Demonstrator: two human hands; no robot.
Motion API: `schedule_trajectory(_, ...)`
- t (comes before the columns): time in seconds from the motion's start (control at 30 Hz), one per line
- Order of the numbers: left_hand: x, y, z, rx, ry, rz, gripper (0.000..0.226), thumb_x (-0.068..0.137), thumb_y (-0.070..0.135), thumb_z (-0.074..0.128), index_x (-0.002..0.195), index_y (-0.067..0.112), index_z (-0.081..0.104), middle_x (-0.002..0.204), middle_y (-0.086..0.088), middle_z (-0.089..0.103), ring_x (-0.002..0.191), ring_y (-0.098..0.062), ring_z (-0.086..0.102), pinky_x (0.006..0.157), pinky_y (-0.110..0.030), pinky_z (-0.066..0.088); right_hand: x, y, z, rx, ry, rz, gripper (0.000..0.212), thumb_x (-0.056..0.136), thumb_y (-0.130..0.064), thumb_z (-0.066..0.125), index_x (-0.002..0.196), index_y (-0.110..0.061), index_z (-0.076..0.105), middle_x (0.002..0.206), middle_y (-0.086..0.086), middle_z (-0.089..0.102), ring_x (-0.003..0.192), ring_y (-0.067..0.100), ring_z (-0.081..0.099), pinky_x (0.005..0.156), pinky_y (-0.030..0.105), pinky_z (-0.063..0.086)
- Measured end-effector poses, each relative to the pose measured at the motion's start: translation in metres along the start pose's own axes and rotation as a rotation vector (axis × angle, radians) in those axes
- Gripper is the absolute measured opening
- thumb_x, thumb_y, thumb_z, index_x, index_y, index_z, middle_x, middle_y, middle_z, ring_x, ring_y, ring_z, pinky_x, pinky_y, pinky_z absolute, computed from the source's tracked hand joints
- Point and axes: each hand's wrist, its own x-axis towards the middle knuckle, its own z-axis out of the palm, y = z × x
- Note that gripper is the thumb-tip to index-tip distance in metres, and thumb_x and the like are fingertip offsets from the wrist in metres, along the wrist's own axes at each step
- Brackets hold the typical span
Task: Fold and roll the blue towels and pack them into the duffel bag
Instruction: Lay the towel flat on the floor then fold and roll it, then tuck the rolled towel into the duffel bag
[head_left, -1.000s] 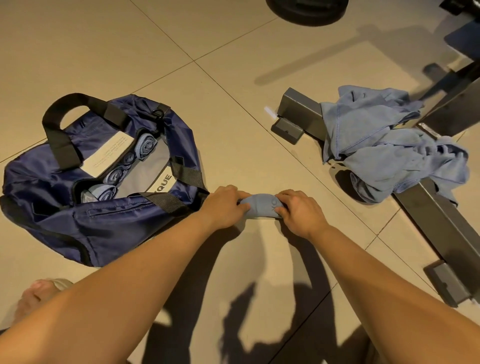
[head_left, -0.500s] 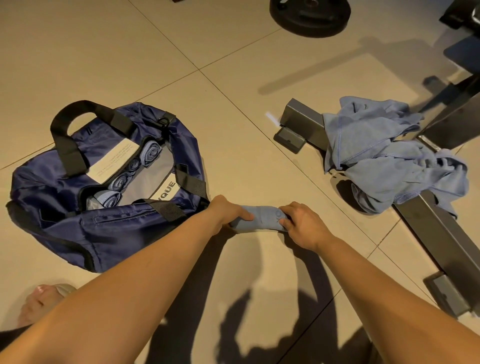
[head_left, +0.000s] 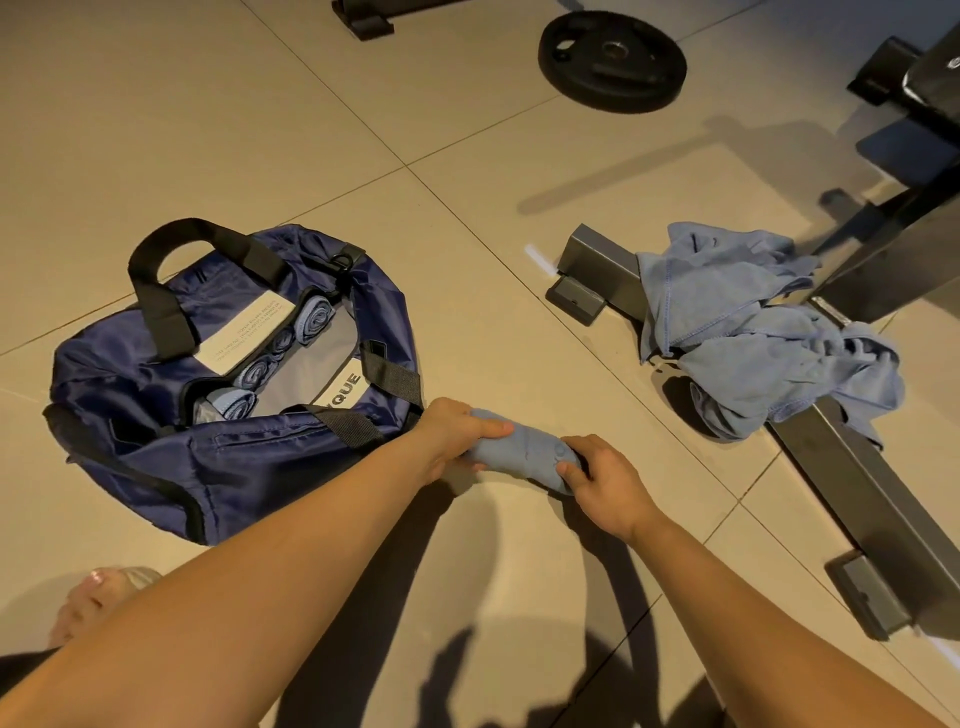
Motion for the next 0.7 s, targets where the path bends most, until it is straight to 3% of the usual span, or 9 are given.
schedule_trajectory(0.1, -0.014, 0.007, -0.013, 0.130, -0.007, 0.216, 0.030, 0.089, 0.022, 0.078, 0.111, 0.003, 0.069, 0.105, -0.014, 0.071, 0.092, -0.022, 0.067, 0.074, -0.028, 0.057, 0.001, -0.021, -0.017, 0.051, -0.028, 0.026, 0.032, 0.093, -0.036, 0.066, 0.120, -0.019, 0.067, 0.115, 0.000, 0.067, 0.106, 0.020, 0.061, 0.090, 0.033, 0.049)
schedule_trajectory(0.17, -0.025, 0.015, -0.025, 0.218, -0.078, 0.300, 0.023, 0.088, 0.021, 0.079, 0.106, 0.007, 0.074, 0.101, -0.012, 0.074, 0.096, -0.024, 0.071, 0.083, -0.035, 0.060, 0.004, -0.046, -0.035, 0.132, -0.010, 0.024, 0.044, 0.090, -0.044, 0.070, 0.125, -0.018, 0.065, 0.120, -0.002, 0.063, 0.111, 0.017, 0.059, 0.096, 0.033, 0.049)
schedule_trajectory(0.27, -0.047, 0.034, -0.041, 0.311, -0.169, 0.379, 0.017, 0.088, 0.021, 0.079, 0.103, 0.015, 0.077, 0.097, -0.006, 0.077, 0.096, -0.019, 0.073, 0.084, -0.032, 0.059, 0.008, -0.086, -0.053, 0.364, -0.238, 0.043, 0.062, 0.086, -0.044, 0.075, 0.139, -0.021, 0.053, 0.127, -0.004, 0.062, 0.118, 0.012, 0.058, 0.099, 0.029, 0.046)
schedule_trajectory(0.33, -0.062, 0.046, -0.053, 0.317, -0.219, 0.412, 0.015, 0.089, 0.019, 0.077, 0.104, 0.015, 0.076, 0.097, -0.003, 0.078, 0.093, -0.015, 0.074, 0.079, -0.025, 0.056, 0.009, -0.103, -0.051, 0.433, -0.431, 0.065, 0.062, 0.081, -0.044, 0.079, 0.132, -0.016, 0.058, 0.118, 0.005, 0.071, 0.112, 0.022, 0.066, 0.102, 0.039, 0.051)
schedule_trajectory(0.43, -0.080, 0.055, -0.080, 0.295, -0.219, 0.448, 0.014, 0.090, 0.017, 0.076, 0.103, 0.013, 0.076, 0.098, -0.005, 0.078, 0.095, -0.020, 0.075, 0.082, -0.032, 0.059, 0.007, -0.125, -0.044, 0.495, -0.476, 0.042, 0.058, 0.078, -0.044, 0.080, 0.117, -0.003, 0.066, 0.110, 0.018, 0.073, 0.108, 0.036, 0.068, 0.102, 0.051, 0.052)
schedule_trajectory(0.57, -0.099, 0.063, -0.123, 0.196, -0.206, 0.478, 0.021, 0.090, 0.014, 0.075, 0.110, 0.008, 0.075, 0.107, -0.012, 0.076, 0.105, -0.028, 0.072, 0.099, -0.044, 0.056, 0.002, -0.179, -0.052, 0.420, -0.425, -0.032, 0.060, 0.082, -0.051, 0.076, 0.117, -0.005, 0.065, 0.107, 0.014, 0.074, 0.100, 0.030, 0.071, 0.095, 0.045, 0.056)
schedule_trajectory(0.7, -0.125, 0.086, -0.173, 0.125, -0.234, 0.531, 0.020, 0.091, 0.013, 0.074, 0.110, 0.009, 0.075, 0.110, -0.015, 0.075, 0.107, -0.030, 0.072, 0.097, -0.042, 0.055, -0.001, -0.240, -0.070, 0.468, -0.479, -0.042, 0.057, 0.085, -0.051, 0.069, 0.119, -0.006, 0.065, 0.108, 0.012, 0.073, 0.095, 0.024, 0.070, 0.088, 0.035, 0.055)
